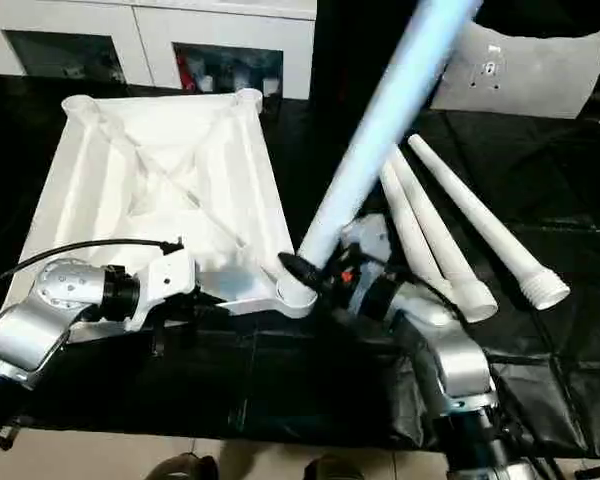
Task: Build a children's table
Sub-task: Insert table leg to table base
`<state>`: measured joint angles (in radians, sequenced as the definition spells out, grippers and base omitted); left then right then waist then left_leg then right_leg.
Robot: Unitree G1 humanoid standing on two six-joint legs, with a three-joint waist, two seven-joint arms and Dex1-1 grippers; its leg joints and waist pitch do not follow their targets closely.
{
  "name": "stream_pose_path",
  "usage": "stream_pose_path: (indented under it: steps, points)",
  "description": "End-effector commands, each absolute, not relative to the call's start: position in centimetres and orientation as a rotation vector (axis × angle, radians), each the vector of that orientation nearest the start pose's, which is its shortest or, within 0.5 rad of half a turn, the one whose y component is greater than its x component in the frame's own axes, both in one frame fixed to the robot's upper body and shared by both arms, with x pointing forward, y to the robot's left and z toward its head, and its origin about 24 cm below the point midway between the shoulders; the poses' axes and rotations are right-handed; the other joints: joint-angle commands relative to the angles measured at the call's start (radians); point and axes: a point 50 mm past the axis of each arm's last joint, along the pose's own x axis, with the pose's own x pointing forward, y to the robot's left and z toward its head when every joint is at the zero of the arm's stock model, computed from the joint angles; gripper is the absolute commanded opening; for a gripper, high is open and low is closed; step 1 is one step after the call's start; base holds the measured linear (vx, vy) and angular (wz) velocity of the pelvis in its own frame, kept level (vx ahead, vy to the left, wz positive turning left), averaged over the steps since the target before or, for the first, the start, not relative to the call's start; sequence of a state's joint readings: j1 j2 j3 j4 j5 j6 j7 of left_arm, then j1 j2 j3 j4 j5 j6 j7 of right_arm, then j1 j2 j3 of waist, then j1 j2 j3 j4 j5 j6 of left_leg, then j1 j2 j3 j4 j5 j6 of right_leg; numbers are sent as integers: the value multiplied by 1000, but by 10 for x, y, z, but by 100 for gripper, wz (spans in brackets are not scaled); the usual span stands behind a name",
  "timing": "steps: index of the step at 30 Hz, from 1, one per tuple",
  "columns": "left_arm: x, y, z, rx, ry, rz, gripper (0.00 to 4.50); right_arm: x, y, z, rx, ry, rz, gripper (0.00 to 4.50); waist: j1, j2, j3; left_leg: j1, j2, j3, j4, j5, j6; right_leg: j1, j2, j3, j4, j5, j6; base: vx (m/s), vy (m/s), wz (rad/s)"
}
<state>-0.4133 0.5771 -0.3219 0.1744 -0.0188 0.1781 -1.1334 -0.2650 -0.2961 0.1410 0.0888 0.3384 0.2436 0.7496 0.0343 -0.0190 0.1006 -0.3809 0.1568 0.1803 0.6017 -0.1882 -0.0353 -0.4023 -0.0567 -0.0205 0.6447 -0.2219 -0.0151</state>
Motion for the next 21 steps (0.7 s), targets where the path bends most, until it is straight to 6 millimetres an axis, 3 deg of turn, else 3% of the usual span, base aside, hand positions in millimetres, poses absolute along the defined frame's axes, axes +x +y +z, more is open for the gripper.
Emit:
stream_pose_path:
  steps: [1, 4, 5, 6, 7, 8, 11, 15, 16, 17, 21]
  points:
    - [287, 158, 80, 573, 340, -1295, 0, 263, -138, 17, -108, 405, 926, 189, 3, 6, -48, 14, 66, -25, -75, -186, 33, 40, -82, 46, -88, -152, -236, 0, 0, 0]
    - [286, 157, 80, 574, 339, -1301, 0, 262, -136, 14, -150, 420, 954, 189, 0, 5, -40, 21, 66, -28, -81, -261, 15, 34, -84, 50, -101, -282, -206, 0, 0, 0]
    - [285, 156, 80, 579, 339, -1314, 0, 263, -134, 14, -162, 427, 973, 189, -1, 0, -29, 20, 67, -30, -86, -280, 12, 29, -83, 50, -105, -314, -198, 0, 0, 0]
    - [285, 155, 80, 586, 340, -1326, 0, 264, -132, 13, -174, 436, 993, 189, -3, -1, -30, 23, 67, -33, -88, -302, 5, 28, -83, 51, -106, -355, -181, 0, 0, 0]
    - [284, 154, 81, 591, 341, -1333, 0, 264, -131, 13, -181, 442, 1004, 189, -3, 1, -31, 24, 68, -34, -88, -302, 5, 27, -84, 51, -106, -354, -179, 0, 0, 0]
    - [283, 153, 81, 595, 341, -1345, 0, 264, -130, 12, -187, 452, 1022, 189, -7, -5, -23, 22, 68, -34, -92, -308, 6, 24, -82, 52, -109, -356, -175, 0, 0, 0]
    - [282, 152, 82, 601, 341, -1371, 0, 263, -127, 10, -192, 476, 1061, 189, -7, -4, -23, 24, 69, -35, -94, -319, 5, 23, -84, 54, -112, -369, -168, 0, 0, 0]
    - [285, 150, 87, 614, 328, -1411, 0, 258, -121, 6, -175, 519, 1149, 189, -9, -7, -6, 27, 70, -36, -102, -340, 7, 16, -84, 56, -117, -384, -165, 0, 0, 0]
    - [286, 149, 89, 614, 322, -1415, 0, 256, -120, 6, -164, 530, 1170, 189, -8, -7, -9, 30, 71, -36, -102, -336, 6, 18, -85, 57, -117, -376, -167, 0, 0, 0]
    - [293, 149, 95, 623, 314, -1416, 0, 252, -118, 6, -144, 544, 1205, 189, -7, -14, 0, 28, 70, -34, -106, -318, 15, 16, -83, 57, -120, -350, -167, 0, 0, 0]
    - [305, 150, 104, 657, 305, -1399, 0, 245, -111, 9, -102, 555, 1244, 189, 0, -12, 2, 33, 73, -32, -109, -284, 19, 18, -85, 58, -117, -283, -180, 0, 0, 0]
